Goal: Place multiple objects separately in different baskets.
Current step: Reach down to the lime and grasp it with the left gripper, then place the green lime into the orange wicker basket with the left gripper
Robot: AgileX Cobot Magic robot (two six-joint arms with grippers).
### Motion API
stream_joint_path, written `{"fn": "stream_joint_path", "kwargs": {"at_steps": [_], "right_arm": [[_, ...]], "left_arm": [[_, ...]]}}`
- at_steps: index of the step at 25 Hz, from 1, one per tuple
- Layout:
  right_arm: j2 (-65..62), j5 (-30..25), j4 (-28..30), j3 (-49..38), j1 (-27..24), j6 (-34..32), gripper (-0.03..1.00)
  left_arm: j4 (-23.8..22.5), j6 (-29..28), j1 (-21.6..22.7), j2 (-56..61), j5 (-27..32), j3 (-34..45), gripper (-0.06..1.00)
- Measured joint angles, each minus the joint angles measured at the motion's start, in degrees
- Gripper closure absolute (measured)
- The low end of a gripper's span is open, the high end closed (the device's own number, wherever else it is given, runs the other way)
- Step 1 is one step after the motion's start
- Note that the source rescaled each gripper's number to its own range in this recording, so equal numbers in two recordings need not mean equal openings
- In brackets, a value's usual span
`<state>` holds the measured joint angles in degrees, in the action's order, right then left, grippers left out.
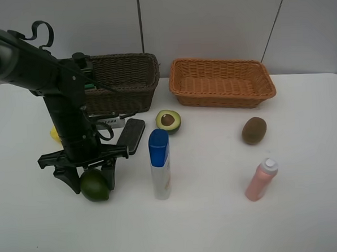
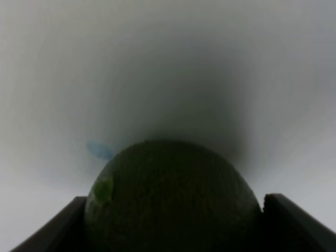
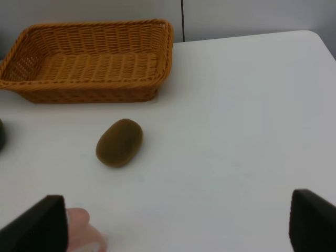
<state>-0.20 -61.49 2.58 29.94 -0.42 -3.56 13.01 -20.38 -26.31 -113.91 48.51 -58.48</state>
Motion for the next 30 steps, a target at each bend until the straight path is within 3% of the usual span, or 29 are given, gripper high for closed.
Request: {"fn": "stream_joint_path", "kwargs": {"at_steps": [6, 12, 20, 27, 30], "right_arm": [[0.0, 0.0, 0.0, 0.0, 0.0, 0.0, -0.03], [0.0, 0.0, 0.0, 0.0, 0.0, 0.0, -0.03], [0.0, 0.0, 0.0, 0.0, 0.0, 0.0, -0.03], [0.0, 0.0, 0.0, 0.0, 0.0, 0.0, -0.03], [0.0, 0.0, 0.0, 0.0, 0.0, 0.0, -0.03]], "left_arm": [[0.0, 3.99, 0.0, 4.64, 4.47, -5.01, 0.28], [0.57, 11.6, 0.0, 7.73, 0.71, -25.59, 0.28], [11.72, 24.7, 0.0, -12.44, -6.3, -55.93, 0.28], [12.62, 33.94, -2.11, -29.12, -11.73, -73.92, 0.28], [12.62, 35.66, -3.16, -31.76, -13.93, -76.33, 0.06]]}}
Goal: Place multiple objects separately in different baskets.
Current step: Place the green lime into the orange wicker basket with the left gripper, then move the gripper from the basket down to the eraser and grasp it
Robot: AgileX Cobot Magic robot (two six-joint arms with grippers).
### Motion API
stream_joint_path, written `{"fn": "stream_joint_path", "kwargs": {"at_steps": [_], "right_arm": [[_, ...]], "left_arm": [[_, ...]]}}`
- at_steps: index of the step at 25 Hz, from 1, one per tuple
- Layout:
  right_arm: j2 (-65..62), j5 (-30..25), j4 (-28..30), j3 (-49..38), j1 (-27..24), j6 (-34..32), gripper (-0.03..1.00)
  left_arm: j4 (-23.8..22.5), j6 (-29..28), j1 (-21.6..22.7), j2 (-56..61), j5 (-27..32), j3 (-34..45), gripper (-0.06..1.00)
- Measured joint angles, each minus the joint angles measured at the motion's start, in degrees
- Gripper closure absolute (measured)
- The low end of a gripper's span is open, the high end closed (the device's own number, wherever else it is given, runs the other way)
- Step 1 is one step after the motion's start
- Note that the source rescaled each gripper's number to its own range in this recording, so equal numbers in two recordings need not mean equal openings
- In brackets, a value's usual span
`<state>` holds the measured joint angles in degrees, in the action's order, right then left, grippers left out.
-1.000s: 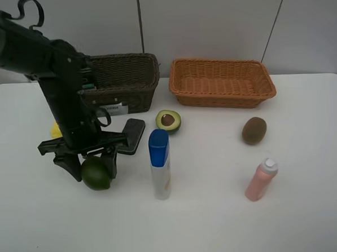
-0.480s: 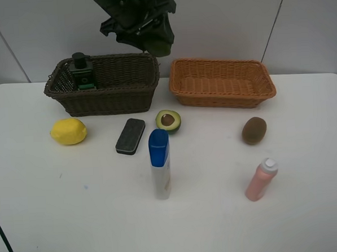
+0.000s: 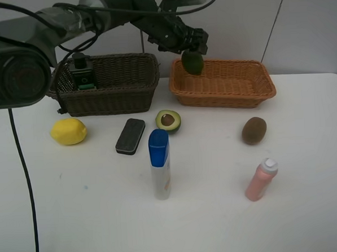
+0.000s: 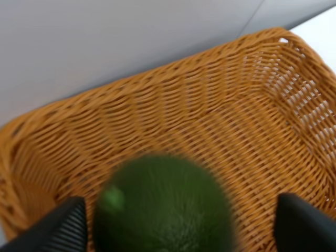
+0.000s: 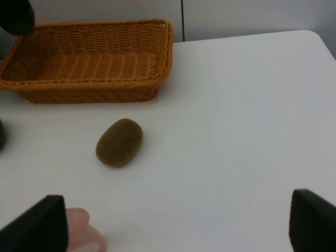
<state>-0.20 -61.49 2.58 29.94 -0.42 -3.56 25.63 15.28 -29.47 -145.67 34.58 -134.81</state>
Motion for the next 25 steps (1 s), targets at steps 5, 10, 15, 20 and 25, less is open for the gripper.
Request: {"fn": "stream_joint_path", "kwargs": {"at_steps": [5, 10, 15, 20, 25], "right_arm": [[0.0, 0.0, 0.0, 0.0, 0.0, 0.0, -0.03], [0.0, 0.02, 0.0, 0.0, 0.0, 0.0, -0.03], [0.0, 0.02, 0.0, 0.0, 0.0, 0.0, -0.03], [0.0, 0.02, 0.0, 0.0, 0.0, 0.0, -0.03], [0.0, 0.07, 0.0, 0.0, 0.0, 0.0, -0.03]], "left_arm": [[0.12, 0.35, -0.34, -0.16, 1.05, -0.53, -0.05], [-2.7, -3.11, -0.29, 5.62, 14.8, -0.53, -0.05], [-11.95, -14.75, -0.35, 14.59, 32.46, -0.77, -0.05], [-16.96, -21.05, -0.35, 19.18, 34.3, 0.96, -0.05], [-16.83, -21.89, -0.35, 28.26, 34.25, 12.92, -0.05]]}}
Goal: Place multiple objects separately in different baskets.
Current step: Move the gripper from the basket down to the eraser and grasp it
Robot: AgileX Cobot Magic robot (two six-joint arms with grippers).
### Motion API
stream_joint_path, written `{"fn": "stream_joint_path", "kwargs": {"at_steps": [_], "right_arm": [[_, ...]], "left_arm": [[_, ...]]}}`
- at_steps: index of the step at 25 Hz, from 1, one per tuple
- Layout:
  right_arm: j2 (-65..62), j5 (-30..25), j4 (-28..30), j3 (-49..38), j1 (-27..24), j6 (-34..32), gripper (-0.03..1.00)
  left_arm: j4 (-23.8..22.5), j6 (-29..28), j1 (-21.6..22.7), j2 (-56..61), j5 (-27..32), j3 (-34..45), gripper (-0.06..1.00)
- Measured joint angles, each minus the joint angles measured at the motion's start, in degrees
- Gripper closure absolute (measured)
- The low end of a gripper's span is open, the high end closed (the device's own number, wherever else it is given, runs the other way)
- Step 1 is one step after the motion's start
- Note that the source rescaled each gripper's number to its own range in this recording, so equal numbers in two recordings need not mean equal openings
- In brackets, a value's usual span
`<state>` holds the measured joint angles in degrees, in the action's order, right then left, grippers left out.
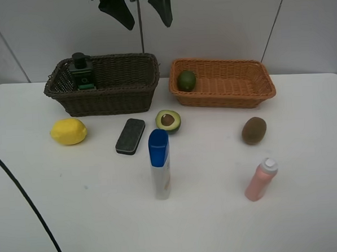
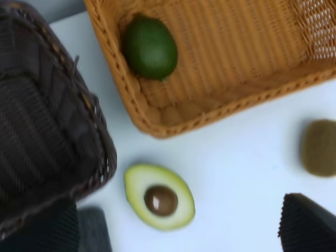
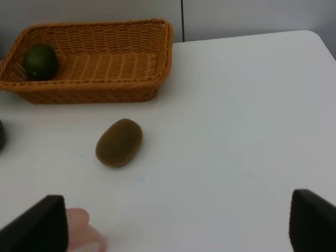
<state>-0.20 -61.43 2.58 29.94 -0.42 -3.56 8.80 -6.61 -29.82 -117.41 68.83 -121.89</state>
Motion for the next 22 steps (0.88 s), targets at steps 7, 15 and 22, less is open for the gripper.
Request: {"fn": "stream_joint_path", "kwargs": {"at_steps": [7, 15, 22], "right_arm": [[0.0, 0.0, 0.0, 0.0, 0.0, 0.0, -0.03], [0.0, 0.05, 0.0, 0.0, 0.0, 0.0, -0.03], [0.0, 0.05, 0.0, 0.0, 0.0, 0.0, -0.03]], "left_arm": [[-1.68, -2.86, -0.61, 14.42, -0.28, 28.76, -0.05], [-3.31, -3.83, -1.79, 13.35, -14.91, 51.19, -0.05], [-5.74, -6.64, -1.79, 7.08, -29.8, 53.17, -0.05]]}}
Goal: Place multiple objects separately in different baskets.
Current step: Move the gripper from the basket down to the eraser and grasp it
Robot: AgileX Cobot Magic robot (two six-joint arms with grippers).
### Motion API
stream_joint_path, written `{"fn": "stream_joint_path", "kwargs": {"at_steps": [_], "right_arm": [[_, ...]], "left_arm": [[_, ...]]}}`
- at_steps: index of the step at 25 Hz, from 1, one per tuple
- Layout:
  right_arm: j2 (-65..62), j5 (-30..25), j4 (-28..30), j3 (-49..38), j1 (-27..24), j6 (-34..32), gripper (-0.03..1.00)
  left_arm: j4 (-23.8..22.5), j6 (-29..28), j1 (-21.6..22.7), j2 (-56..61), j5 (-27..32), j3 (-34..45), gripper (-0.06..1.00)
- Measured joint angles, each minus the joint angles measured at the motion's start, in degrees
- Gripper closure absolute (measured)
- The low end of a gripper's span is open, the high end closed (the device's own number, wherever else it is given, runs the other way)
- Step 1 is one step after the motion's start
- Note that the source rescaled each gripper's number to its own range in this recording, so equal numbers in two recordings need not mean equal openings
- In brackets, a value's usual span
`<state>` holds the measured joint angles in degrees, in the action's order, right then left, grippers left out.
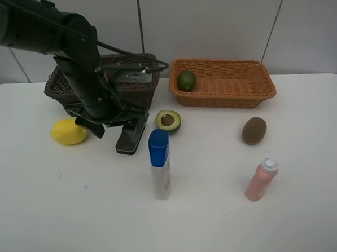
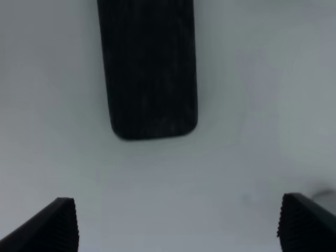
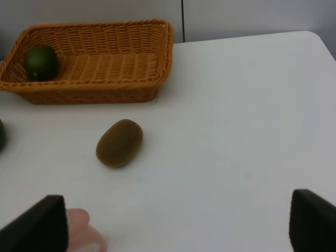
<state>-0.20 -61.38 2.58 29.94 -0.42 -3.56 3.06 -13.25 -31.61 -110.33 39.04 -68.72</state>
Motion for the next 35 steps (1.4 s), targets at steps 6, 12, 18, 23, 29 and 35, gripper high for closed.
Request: {"fn": "stream_joint_path", "kwargs": {"at_steps": [6, 12, 18, 23, 29, 35], "right_arm": [[0.0, 0.05, 0.0, 0.0, 0.0, 0.0, -0.03], [0.0, 0.05, 0.0, 0.0, 0.0, 0.0, -0.03], [0.0, 0.05, 0.0, 0.0, 0.0, 0.0, -0.03], [0.0, 0.05, 0.0, 0.0, 0.0, 0.0, -0.03], [0.0, 0.05, 0.0, 0.0, 0.0, 0.0, -0.03], [0.0, 0.05, 0.0, 0.0, 0.0, 0.0, -0.03]], "left_arm": [[-5.71, -3.87, 0.0, -5.23, -6.68, 0.19, -0.05], [-7.05, -5.61, 0.0, -8.73, -12.77, 0.19, -0.05], [-7.5, -7.97, 0.0, -10.89, -16.08, 0.36, -0.05], [-7.68, -8.36, 0.0, -10.94, -16.17, 0.36, 0.62], [-7.68, -7.17, 0.0, -10.94, -13.95, 0.2, 0.6], [-6.84, -5.03, 0.0, -4.29, -10.17, 0.47, 0.6]]}}
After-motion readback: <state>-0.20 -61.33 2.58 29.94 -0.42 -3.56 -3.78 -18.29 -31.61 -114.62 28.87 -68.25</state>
